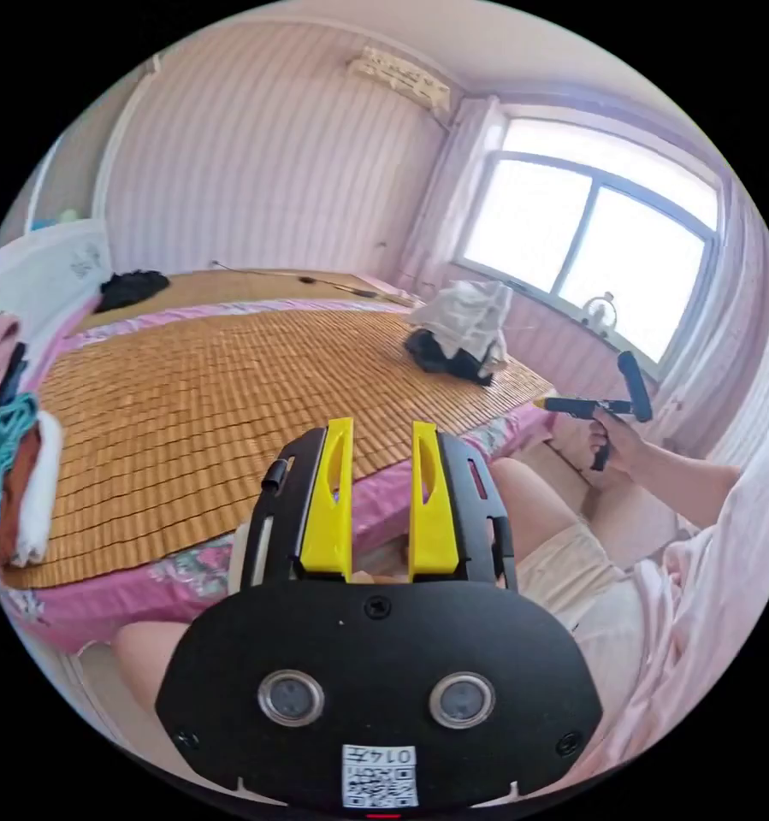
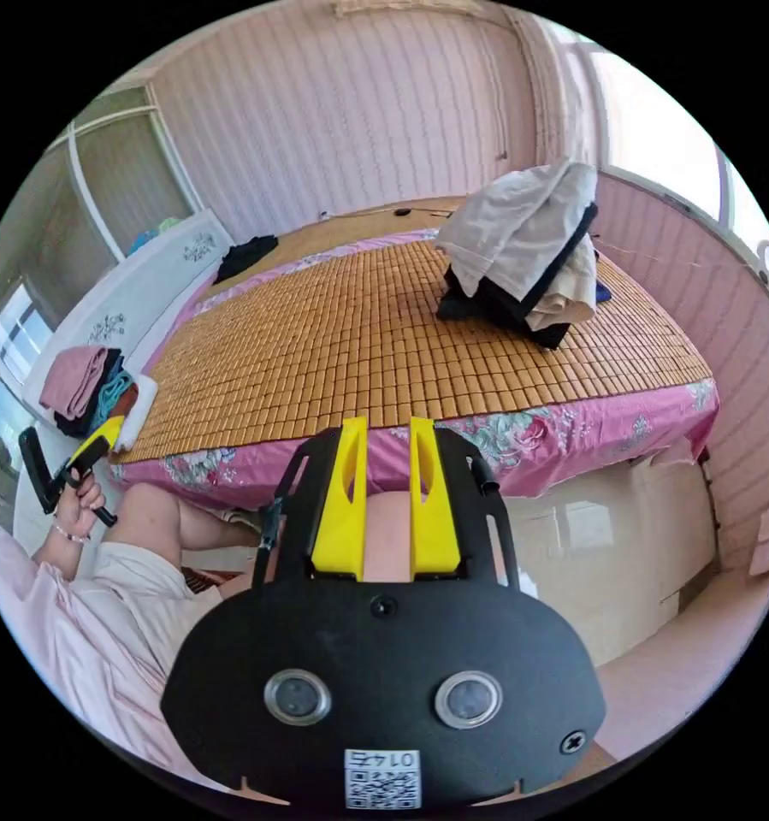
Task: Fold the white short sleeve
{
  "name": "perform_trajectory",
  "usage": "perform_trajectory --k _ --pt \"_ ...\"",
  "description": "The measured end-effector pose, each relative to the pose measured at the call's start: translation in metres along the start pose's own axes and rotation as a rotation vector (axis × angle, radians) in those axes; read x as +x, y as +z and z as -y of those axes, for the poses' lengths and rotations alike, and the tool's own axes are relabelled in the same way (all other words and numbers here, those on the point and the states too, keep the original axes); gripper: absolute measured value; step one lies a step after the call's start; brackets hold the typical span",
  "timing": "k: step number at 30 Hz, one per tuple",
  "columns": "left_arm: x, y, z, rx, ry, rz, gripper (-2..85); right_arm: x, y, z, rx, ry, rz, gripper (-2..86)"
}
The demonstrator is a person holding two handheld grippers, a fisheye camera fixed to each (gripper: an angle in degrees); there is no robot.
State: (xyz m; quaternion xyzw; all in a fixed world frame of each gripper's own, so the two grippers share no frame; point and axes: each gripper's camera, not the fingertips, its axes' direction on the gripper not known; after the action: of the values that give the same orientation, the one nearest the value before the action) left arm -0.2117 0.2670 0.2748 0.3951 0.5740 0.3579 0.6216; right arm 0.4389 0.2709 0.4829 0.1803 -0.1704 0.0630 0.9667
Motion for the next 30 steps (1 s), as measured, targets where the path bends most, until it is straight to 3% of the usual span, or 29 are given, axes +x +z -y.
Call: perform_trajectory --k 6,12,20,26,30 --pt "0.062 0.108 0.061 -0.131 0.365 -0.063 9.3 0.066 -0.001 0.010 0.125 0.097 0.103 8.0" --pt "0.084 0.213 0.157 -0.165 0.488 -0.095 9.6 0.121 0.023 0.048 0.322 0.250 0.109 8.6" --pt "0.091 0.342 0.283 -0.172 0.459 -0.117 10.6 0.181 0.091 0.091 0.565 0.435 0.161 10.9" --pt "0.070 0.429 0.355 -0.165 0.355 -0.094 12.0 0.173 0.130 0.122 0.541 0.179 -0.016 11.2" --pt "0.049 0.493 0.380 -0.230 0.195 -0.171 13.3 0.179 0.146 0.134 0.535 0.200 -0.042 9.0"
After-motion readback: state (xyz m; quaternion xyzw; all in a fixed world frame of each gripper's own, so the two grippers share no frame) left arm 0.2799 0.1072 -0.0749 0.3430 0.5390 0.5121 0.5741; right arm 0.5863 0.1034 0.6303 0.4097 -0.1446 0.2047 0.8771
